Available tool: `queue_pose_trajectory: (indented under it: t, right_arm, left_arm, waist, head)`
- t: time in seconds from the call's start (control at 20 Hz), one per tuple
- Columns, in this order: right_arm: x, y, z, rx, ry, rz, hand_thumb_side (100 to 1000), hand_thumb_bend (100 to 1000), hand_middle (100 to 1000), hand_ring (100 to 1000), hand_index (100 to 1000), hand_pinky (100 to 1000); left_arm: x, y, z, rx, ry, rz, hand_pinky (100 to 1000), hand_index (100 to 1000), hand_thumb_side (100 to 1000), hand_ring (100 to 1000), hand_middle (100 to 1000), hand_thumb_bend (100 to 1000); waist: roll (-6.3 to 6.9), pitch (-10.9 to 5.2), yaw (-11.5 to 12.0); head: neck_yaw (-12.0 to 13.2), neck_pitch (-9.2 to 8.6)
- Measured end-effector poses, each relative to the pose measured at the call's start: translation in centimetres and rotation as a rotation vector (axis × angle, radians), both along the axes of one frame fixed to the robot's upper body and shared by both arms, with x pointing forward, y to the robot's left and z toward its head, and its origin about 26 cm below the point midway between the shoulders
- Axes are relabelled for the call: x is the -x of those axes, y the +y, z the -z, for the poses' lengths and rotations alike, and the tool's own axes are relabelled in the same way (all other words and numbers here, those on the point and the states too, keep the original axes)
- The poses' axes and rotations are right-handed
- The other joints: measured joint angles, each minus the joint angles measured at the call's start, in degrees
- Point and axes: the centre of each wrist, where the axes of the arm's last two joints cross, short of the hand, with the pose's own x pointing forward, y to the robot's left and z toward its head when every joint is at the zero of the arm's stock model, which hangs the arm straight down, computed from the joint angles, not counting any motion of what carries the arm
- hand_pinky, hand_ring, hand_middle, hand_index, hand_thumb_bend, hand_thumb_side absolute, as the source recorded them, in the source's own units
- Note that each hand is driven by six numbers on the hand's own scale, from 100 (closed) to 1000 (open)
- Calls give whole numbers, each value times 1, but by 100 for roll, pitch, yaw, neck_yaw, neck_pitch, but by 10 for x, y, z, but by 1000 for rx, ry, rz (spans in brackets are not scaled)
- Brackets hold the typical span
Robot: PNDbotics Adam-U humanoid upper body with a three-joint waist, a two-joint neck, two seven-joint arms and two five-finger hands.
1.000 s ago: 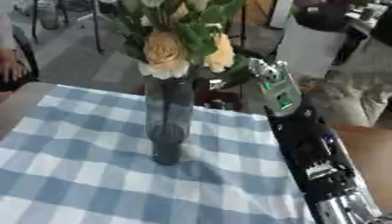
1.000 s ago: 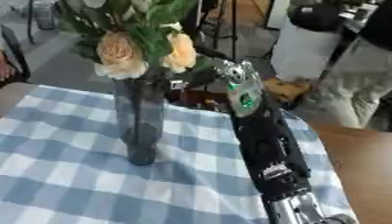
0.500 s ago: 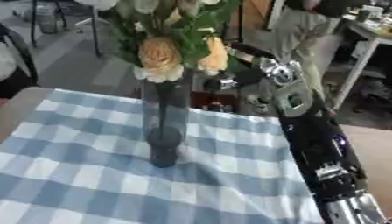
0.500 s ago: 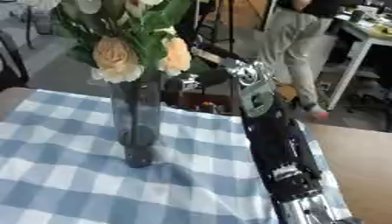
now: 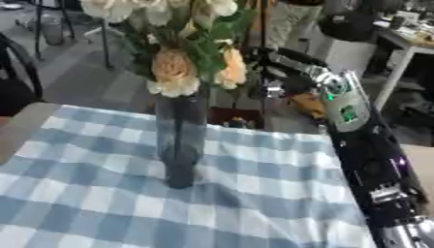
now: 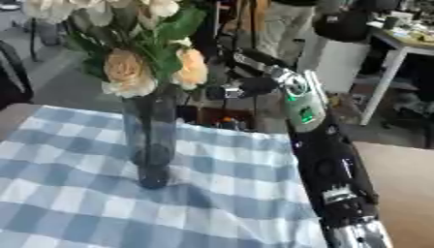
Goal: Arrange flowers into the vase.
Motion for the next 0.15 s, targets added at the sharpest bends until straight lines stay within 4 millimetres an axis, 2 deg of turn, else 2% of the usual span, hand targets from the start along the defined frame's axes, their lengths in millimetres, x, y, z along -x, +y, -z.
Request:
queue_pose_trajectory:
  t: [0.15]
  right_arm:
    - [16, -16, -2, -35, -69, 4, 1000, 609, 296, 898, 1000, 880]
  left_arm:
    - [0, 1, 0, 6, 4, -8, 513, 878, 871, 620, 512, 100]
  waist:
    - [38, -119, -52]
  head:
    - [58, 21]
